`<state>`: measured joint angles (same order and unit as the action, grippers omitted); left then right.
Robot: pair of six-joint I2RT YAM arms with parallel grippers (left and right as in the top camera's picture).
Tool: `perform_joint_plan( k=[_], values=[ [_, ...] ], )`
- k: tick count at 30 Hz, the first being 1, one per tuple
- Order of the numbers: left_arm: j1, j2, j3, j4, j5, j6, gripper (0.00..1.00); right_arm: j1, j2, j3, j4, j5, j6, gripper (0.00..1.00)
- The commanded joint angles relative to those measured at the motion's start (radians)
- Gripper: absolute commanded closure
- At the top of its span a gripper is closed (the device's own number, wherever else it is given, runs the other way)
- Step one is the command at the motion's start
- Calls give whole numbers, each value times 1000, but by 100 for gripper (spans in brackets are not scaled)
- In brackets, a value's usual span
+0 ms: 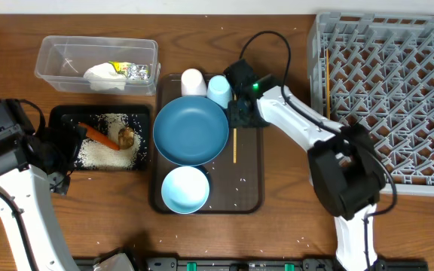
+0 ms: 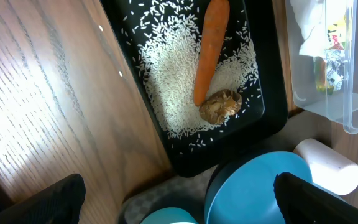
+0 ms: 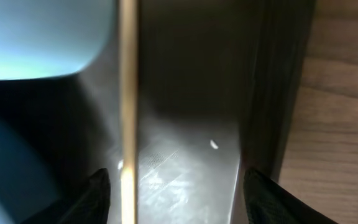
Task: Sort waste into correct bins and load items into the dishwasher rack
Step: 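Grasp the second wooden chopstick with the right gripper, then carry the chopstick into the grey rack and release it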
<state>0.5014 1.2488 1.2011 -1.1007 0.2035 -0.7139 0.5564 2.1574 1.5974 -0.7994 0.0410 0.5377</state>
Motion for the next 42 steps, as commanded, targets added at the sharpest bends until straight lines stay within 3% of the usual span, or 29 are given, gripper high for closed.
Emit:
perform_joint_plan(
  k=[1, 9, 20, 26, 34, 42],
  values=[
    [4, -7, 0, -6, -6, -9, 2, 17, 26, 3, 3, 7, 34, 38],
    [4, -7, 0, -6, -6, -10, 2, 18, 39, 3, 2, 8, 34, 46],
    [4, -7, 0, -6, -6, -9, 2, 17, 39, 3, -25, 83, 23, 76],
    [4, -7, 0, -6, -6, -9, 2, 17, 39, 3, -28, 82, 23, 99],
    [4, -7, 0, -6, -6, -10, 2, 1, 12, 3, -37, 82, 23, 99],
    [4, -7, 0, -6, -6, -10, 2, -101, -180, 5, -43, 80, -66, 99]
  ],
)
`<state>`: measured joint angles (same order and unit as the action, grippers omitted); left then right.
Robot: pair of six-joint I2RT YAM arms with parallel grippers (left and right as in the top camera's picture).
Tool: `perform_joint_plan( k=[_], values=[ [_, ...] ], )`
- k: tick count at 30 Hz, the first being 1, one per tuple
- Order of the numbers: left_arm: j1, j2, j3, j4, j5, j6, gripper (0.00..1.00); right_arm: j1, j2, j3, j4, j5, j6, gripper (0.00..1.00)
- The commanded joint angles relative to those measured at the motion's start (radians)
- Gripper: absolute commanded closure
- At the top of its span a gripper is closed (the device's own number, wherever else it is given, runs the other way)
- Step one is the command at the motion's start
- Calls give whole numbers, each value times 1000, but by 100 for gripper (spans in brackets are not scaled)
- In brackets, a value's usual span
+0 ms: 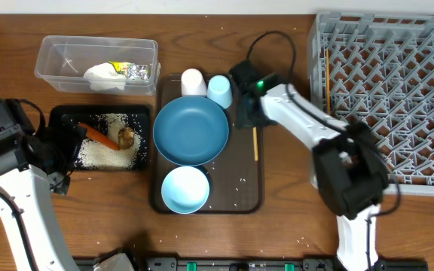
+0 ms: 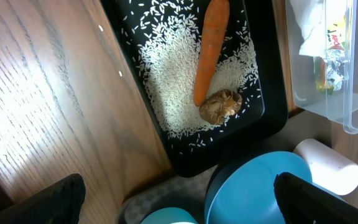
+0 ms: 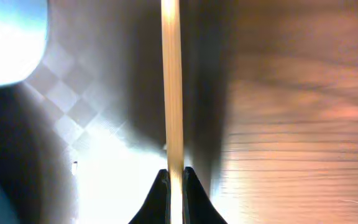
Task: Sort waste into correct bins and load items into the dishwasher rack
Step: 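Carry the chopstick into the grey rack and release it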
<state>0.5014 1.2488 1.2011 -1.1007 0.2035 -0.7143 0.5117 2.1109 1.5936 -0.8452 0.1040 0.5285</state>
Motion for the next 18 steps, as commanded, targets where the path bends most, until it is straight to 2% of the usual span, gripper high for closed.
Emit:
perform_joint_plan(
  k=[1, 10, 18],
  values=[
    [4, -7, 0, -6, -6, -9, 2, -74, -164, 9, 5, 11, -79, 99],
    [4, -7, 0, -6, -6, -9, 2, -317, -393, 9, 42, -59, -272, 99],
    [4, -7, 0, -6, -6, -9, 2, -489, -369, 9, 52, -61, -418, 99]
  ],
)
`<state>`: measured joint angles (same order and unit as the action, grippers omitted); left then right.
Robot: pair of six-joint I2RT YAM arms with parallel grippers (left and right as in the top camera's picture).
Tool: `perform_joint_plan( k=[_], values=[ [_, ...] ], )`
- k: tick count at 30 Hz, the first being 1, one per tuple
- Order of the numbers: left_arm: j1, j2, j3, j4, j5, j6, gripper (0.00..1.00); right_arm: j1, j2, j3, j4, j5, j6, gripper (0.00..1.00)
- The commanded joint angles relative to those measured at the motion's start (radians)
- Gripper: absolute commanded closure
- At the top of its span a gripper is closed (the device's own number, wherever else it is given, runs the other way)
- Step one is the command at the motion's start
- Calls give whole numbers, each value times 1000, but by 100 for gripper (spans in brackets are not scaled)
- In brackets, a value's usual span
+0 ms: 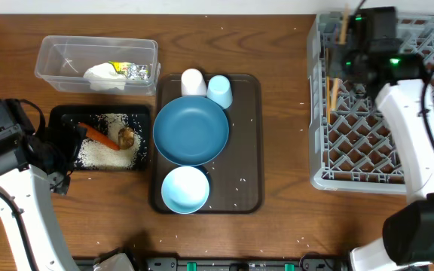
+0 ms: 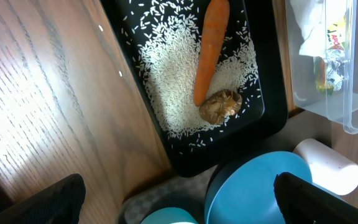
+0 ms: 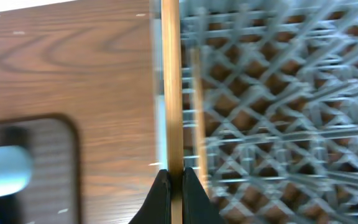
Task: Sort waste into correct bins and load items into the dishwasher rack
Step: 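Carry the chopstick into the grey rack and release it, then move the right gripper to the light blue bowl and grip its rim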
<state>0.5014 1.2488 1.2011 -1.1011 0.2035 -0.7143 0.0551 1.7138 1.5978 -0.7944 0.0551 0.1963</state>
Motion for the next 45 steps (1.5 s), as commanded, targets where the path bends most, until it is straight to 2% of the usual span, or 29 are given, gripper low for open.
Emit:
perform_joint_plan(
  k=[1, 7, 11, 13, 15, 23, 28, 29, 34, 40, 45],
  values=[
    [4, -7, 0, -5, -6, -9, 2, -43, 40, 5, 4, -18, -101, 99],
    [4, -7, 0, -5, -6, -9, 2, -56, 119, 5, 33, -56, -154, 99],
    [4, -7, 0, -5, -6, -9, 2, -54, 163, 5, 53, -72, -157, 95],
    [4, -7, 0, -5, -6, -9, 2, -53, 170, 5, 61, -75, -156, 87],
    [4, -7, 0, -5, -6, -9, 2, -52, 171, 5, 62, -75, -156, 62],
    [4, -7, 0, -5, -6, -9, 2, -41, 134, 5, 4, -99, -149, 42],
    [4, -7, 0, -5, -6, -9, 2, 6, 53, 5, -37, -212, -137, 32],
    [4, -7, 0, -5, -6, -9, 2, 23, 33, 5, -40, -244, -128, 28],
    [4, -7, 0, -5, -6, -9, 2, 139, -24, 5, -43, -373, -96, 18],
    [4, -7, 0, -5, -6, -9, 2, 348, -6, 3, -101, -408, -95, 1],
    [4, -7, 0, -5, -6, -9, 2, 553, 24, 2, -154, -391, -97, 1]
  ],
)
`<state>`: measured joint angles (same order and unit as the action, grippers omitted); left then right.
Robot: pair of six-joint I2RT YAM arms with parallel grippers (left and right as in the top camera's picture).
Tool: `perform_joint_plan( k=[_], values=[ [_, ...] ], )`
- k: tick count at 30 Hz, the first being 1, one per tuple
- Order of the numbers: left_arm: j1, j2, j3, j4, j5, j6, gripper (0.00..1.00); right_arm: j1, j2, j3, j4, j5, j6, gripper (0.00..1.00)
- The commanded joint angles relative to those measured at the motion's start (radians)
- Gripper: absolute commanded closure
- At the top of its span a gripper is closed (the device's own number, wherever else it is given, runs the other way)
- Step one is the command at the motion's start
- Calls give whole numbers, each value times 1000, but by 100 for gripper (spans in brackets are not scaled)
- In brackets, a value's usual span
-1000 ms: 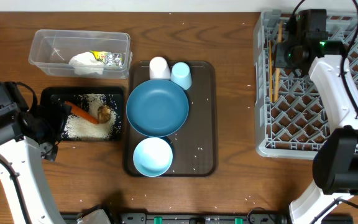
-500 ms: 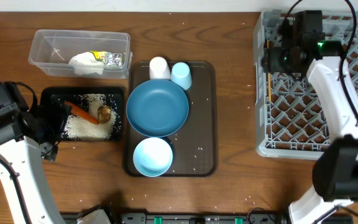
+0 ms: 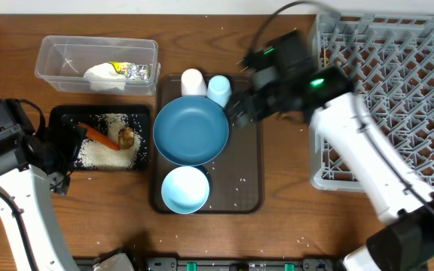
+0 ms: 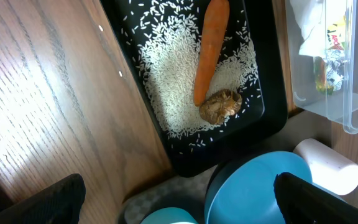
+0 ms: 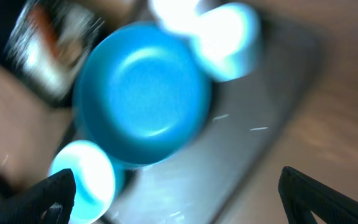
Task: Sort waste into correct bins and load items into the dishwasher rack
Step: 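Move the right gripper to the light blue bowl and grip its rim, then lift the light blue bowl and carry it to the rack's back corner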
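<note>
On the brown tray (image 3: pixel 249 181) lie a blue plate (image 3: pixel 191 129), a small light-blue bowl (image 3: pixel 184 189), a white cup (image 3: pixel 193 81) and a light-blue cup (image 3: pixel 218 90). My right gripper (image 3: pixel 239 105) hangs over the tray's upper right, beside the plate. The blurred right wrist view shows it open (image 5: pixel 178 186) and empty above the plate (image 5: pixel 145 102) and bowl (image 5: pixel 89 177). No chopstick shows on the tray. My left gripper (image 4: pixel 179 186) is open beside the black tray (image 3: pixel 65 114), which holds rice, a carrot (image 4: pixel 210 50) and a brown lump (image 4: pixel 221 106).
The grey dishwasher rack (image 3: pixel 398 90) fills the right side; my right arm covers part of its left edge. A clear bin (image 3: pixel 51 47) with wrappers stands at the back left. Loose rice grains dot the table and the tray.
My right gripper was shut on a chopstick above the rack's left edge. Now it is open, empty, and back over the tray beside the plate. The left arm has not moved.
My right gripper stood open around a chopstick lying on the tray. Then it was shut on it at the tray's right side, then held it over the rack's left edge. Now the gripper is empty over the tray. The left gripper stayed open by the black tray.
</note>
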<state>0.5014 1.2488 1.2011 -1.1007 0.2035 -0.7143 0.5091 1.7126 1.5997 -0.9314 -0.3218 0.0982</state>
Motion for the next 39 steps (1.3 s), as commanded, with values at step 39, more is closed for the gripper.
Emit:
perform_joint_plan(
  k=[39],
  values=[
    [4, -7, 0, -6, -6, -9, 2, 695, 401, 0, -17, 207, 103, 25]
  ],
)
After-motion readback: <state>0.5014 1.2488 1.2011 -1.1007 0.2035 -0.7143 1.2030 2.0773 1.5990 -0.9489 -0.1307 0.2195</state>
